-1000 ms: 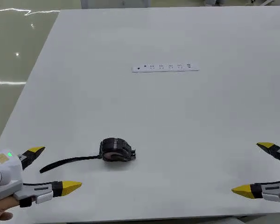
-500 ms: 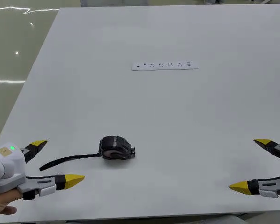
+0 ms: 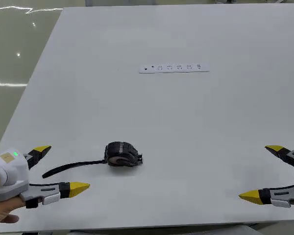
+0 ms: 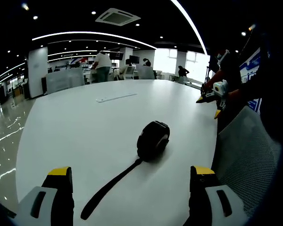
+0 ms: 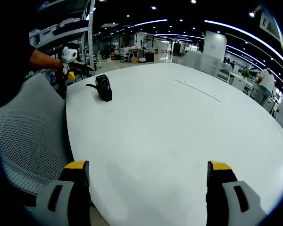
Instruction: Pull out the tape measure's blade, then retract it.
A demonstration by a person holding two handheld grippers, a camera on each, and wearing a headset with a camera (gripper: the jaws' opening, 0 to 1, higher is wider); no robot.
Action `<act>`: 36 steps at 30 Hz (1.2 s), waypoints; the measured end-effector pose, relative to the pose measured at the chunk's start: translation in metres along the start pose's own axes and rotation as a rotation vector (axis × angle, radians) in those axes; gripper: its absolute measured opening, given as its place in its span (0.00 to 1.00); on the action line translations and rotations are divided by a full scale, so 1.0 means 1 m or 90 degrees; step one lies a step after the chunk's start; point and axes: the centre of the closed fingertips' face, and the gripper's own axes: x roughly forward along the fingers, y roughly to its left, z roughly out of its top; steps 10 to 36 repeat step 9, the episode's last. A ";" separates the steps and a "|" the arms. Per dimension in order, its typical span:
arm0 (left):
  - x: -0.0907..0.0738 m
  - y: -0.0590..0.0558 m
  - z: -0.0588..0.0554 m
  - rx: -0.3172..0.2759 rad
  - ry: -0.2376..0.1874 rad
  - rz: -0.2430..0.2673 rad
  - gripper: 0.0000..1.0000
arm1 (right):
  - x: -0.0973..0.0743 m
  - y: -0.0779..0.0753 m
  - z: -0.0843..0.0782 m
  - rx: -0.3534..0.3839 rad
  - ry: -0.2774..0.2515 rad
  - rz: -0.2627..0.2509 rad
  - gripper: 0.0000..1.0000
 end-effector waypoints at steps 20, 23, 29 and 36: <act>0.000 -0.001 -0.002 0.003 0.001 -0.004 1.00 | 0.001 0.000 -0.001 -0.001 0.001 0.002 1.00; 0.000 -0.001 -0.002 0.003 0.001 -0.004 1.00 | 0.001 0.000 -0.001 -0.001 0.001 0.002 1.00; 0.000 -0.001 -0.002 0.003 0.001 -0.004 1.00 | 0.001 0.000 -0.001 -0.001 0.001 0.002 1.00; 0.000 -0.001 -0.002 0.003 0.001 -0.004 1.00 | 0.001 0.000 -0.001 -0.001 0.001 0.002 1.00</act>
